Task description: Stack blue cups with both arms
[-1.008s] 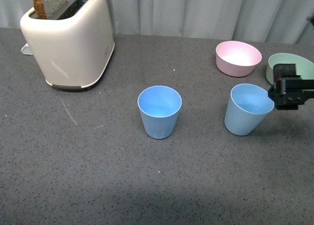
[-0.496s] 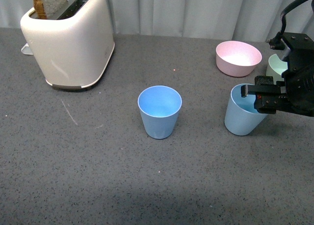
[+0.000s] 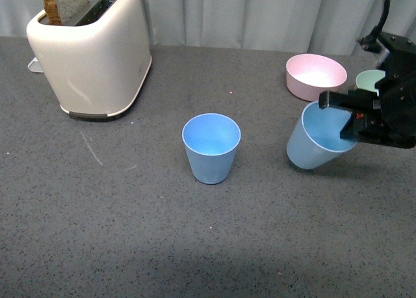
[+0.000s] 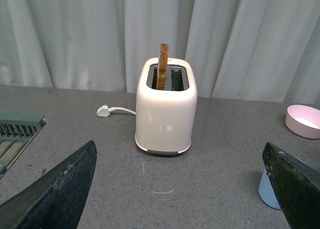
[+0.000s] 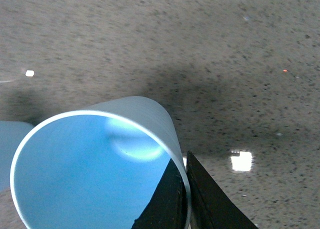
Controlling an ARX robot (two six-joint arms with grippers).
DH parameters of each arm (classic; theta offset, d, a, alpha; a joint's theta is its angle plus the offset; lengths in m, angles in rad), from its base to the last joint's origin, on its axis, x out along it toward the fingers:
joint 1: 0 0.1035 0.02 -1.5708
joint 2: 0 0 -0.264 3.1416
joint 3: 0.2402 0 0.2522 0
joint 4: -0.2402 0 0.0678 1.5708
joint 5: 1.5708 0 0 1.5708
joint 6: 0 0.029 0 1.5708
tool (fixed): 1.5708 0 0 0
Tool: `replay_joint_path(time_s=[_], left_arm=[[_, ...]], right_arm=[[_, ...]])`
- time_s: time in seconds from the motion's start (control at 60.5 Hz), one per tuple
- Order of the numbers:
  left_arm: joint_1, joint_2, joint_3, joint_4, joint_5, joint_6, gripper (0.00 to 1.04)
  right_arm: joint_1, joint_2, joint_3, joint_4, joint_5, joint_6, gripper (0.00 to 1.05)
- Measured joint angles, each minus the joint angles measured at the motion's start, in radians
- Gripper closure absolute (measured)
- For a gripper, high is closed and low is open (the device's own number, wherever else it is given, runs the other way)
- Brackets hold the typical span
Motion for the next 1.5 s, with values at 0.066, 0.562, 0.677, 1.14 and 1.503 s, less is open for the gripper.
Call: replay_joint_path(time_s=[0.066, 0.562, 0.677, 1.14, 1.503], left_arm=[[0.0, 0.0, 0.0, 0.0, 0.0, 0.0, 0.07], [0.0, 0.0, 0.0, 0.0, 0.0, 0.0, 0.07], [0.0, 0.0, 0.0, 0.0, 0.0, 0.0, 0.07], [0.0, 0.0, 0.0, 0.0, 0.0, 0.0, 0.07], [0.0, 0.0, 0.0, 0.0, 0.0, 0.0, 0.07]], right_arm=[[0.018, -0.036, 0.018, -0.019, -0.043, 0.016, 1.04], [0.215, -0.085, 0.124, -0.071, -0.113, 0.084, 1.04], [0.228, -0.074, 0.127, -0.074, -0.105, 0.085, 1.04], [0.241, -0.04, 0.13, -0.068, -0.11, 0.088, 0.78], [0.23, -0.108, 0.083, 0.034, -0.018, 0.03, 0.19]])
